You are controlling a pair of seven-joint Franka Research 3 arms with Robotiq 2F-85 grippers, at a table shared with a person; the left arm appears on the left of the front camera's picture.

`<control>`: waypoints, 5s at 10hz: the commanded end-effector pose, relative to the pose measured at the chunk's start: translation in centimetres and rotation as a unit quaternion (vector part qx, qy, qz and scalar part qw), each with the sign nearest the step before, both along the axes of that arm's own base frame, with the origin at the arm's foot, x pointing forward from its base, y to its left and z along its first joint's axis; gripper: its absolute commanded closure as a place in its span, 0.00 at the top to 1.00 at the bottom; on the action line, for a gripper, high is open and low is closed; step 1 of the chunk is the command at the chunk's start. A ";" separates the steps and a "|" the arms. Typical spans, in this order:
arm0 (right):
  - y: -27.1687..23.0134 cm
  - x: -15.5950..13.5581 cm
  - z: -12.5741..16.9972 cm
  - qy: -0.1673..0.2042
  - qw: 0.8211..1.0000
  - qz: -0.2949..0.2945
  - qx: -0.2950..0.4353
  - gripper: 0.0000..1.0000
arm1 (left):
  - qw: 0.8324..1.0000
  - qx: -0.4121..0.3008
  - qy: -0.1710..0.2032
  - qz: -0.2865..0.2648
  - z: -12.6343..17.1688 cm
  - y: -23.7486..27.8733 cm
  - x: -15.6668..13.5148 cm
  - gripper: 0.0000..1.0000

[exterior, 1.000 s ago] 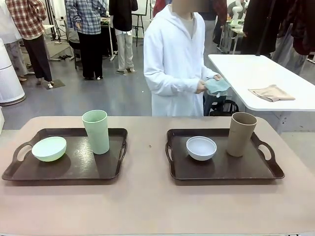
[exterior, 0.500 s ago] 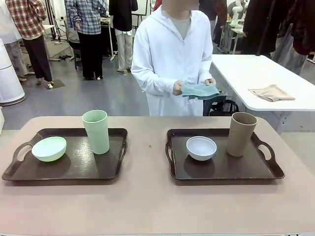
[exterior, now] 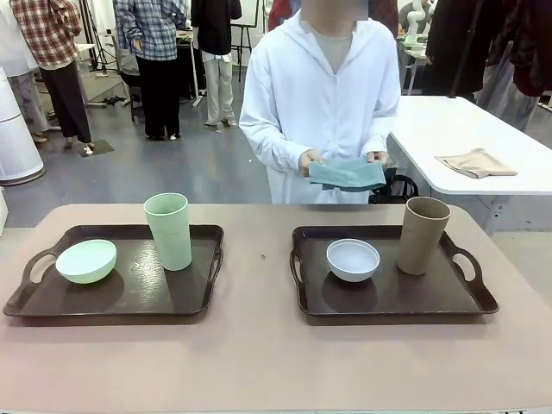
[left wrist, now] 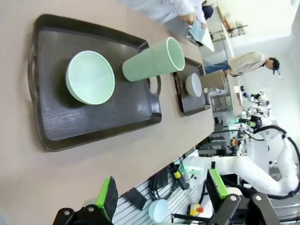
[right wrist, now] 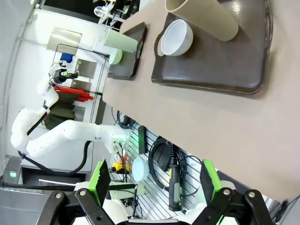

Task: Set up a tray with a mat and arrange the tableware.
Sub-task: Pick up the Picnic Bowl and Reusable plastic cup from the Handle tray in front of the human's position and hold them in the air.

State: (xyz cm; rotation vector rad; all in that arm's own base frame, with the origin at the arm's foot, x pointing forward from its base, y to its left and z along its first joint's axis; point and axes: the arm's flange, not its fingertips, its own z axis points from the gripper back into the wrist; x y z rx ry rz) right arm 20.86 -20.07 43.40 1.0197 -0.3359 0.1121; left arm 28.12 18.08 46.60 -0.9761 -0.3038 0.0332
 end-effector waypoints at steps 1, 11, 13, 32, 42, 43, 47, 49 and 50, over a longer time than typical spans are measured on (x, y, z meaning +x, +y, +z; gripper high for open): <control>0.2 0.1 0.4 -0.005 1.000 0.000 -0.002 1.00 | 1.000 -0.008 0.002 0.006 -0.3 0.4 -0.1 1.00; 0.2 0.1 0.4 -0.005 1.000 0.000 -0.002 1.00 | 1.000 -0.008 0.002 0.006 -0.3 0.4 -0.1 1.00; 0.2 0.1 0.4 -0.005 1.000 0.000 -0.002 1.00 | 1.000 -0.008 0.002 0.006 -0.3 0.4 -0.1 1.00; 1.9 3.8 3.7 -0.014 0.995 0.033 -0.096 1.00 | 0.991 0.095 -0.079 -0.057 3.6 -5.6 4.0 1.00; 7.0 13.7 8.5 -0.246 0.869 0.352 -0.247 1.00 | 0.894 0.367 -0.144 -0.211 16.0 -36.1 9.3 1.00; 6.9 14.7 8.0 -0.270 0.873 0.338 -0.224 1.00 | 0.891 0.379 -0.130 -0.216 14.8 -39.2 9.7 1.00; 6.6 16.1 6.3 -0.279 0.884 0.313 -0.207 1.00 | 0.895 0.416 -0.073 -0.146 9.8 -47.1 12.4 1.00; 7.0 15.5 6.3 -0.269 0.883 0.319 -0.214 1.00 | 0.911 0.386 -0.058 -0.129 9.1 -46.2 12.9 1.00; 7.0 15.5 6.3 -0.269 0.883 0.319 -0.214 1.00 | 0.898 0.403 -0.076 -0.159 8.6 -46.8 12.1 1.00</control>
